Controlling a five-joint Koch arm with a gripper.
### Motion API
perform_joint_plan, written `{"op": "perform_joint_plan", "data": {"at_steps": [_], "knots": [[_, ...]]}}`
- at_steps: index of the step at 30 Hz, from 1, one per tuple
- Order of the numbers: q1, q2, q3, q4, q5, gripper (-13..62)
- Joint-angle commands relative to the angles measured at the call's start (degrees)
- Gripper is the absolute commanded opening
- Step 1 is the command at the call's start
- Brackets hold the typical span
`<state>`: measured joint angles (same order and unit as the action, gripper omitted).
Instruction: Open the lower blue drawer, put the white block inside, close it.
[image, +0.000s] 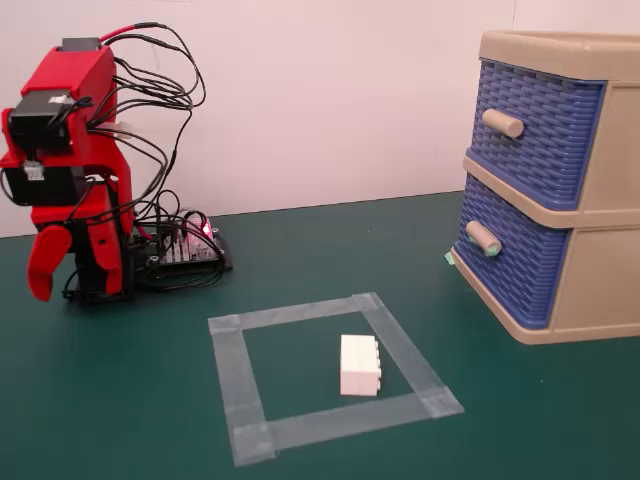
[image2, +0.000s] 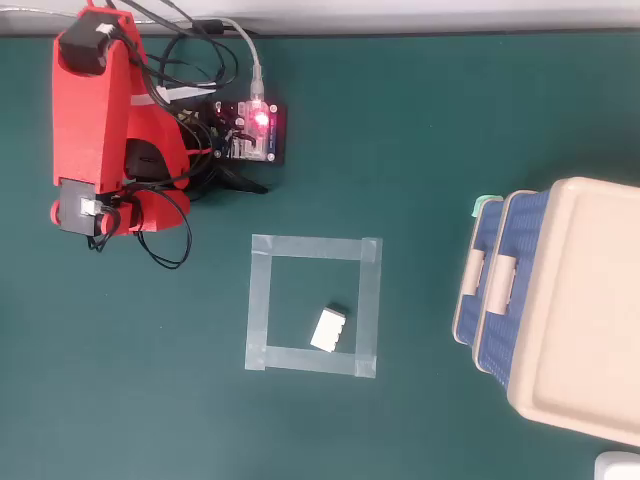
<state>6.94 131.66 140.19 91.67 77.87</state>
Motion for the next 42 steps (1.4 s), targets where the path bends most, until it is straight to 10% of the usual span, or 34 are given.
{"op": "perform_joint_plan", "data": {"at_steps": [1, 9, 14, 19, 27, 42], "knots": [[0.53, 2.81, -6.33, 0.70, -3.34, 34.5], [-0.26, 2.11, -15.82, 0.00, 0.53, 33.9], [-19.78, 1.67, -16.17, -8.44, 27.95, 33.2], [-48.43, -6.33, -17.58, -39.99, 62.23, 33.5], [-72.86, -16.00, -14.50, -74.36, 79.98, 33.3], [-84.64, -63.19, -6.94, -155.65, 92.20, 33.1]]}}
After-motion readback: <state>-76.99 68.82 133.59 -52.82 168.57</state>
